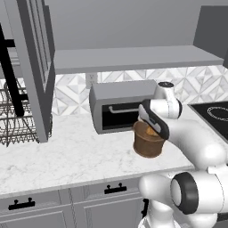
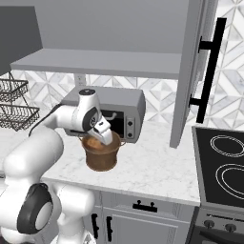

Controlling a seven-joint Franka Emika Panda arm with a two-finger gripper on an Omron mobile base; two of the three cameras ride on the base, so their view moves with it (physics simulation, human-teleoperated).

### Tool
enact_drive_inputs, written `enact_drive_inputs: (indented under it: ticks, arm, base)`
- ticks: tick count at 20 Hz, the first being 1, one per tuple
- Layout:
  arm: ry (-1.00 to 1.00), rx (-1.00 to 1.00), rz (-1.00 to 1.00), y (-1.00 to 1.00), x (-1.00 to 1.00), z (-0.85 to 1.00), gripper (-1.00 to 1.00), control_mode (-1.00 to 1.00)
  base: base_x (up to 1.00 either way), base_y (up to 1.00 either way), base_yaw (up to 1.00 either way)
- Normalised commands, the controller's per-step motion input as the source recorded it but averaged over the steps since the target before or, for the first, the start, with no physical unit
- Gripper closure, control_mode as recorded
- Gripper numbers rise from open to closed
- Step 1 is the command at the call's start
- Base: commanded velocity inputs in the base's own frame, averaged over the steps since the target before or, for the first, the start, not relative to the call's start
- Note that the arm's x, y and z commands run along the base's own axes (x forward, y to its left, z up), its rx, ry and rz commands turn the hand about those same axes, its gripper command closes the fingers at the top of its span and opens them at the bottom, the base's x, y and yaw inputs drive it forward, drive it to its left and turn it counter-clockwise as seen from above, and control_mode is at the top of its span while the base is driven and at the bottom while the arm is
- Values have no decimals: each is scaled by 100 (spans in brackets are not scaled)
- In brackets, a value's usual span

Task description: Open the cabinet, pick up the bread from the cabinet and place it in the basket. Then move the basket to the dining counter.

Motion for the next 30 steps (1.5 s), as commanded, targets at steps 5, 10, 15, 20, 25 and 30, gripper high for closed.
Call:
enact_drive_inputs:
  ticks: [5, 10, 15, 20, 25, 30]
  arm:
    - [0, 2, 0, -5, 25, -22, 100, -100]
    - [0, 0, 0, 16, 5, -10, 100, -100]
    - [0, 0, 0, 23, 0, -3, -100, -100]
    - [0, 0, 0, 7, 0, 0, -100, -100]
    - [0, 0, 0, 0, 0, 0, -100, -100]
    - [0, 0, 0, 0, 0, 0, -100, -100]
  base:
    - [0, 0, 0]
    - [0, 0, 0]
    - [0, 0, 0]
    - [0, 0, 0]
    - [0, 0, 0]
    - [0, 0, 0]
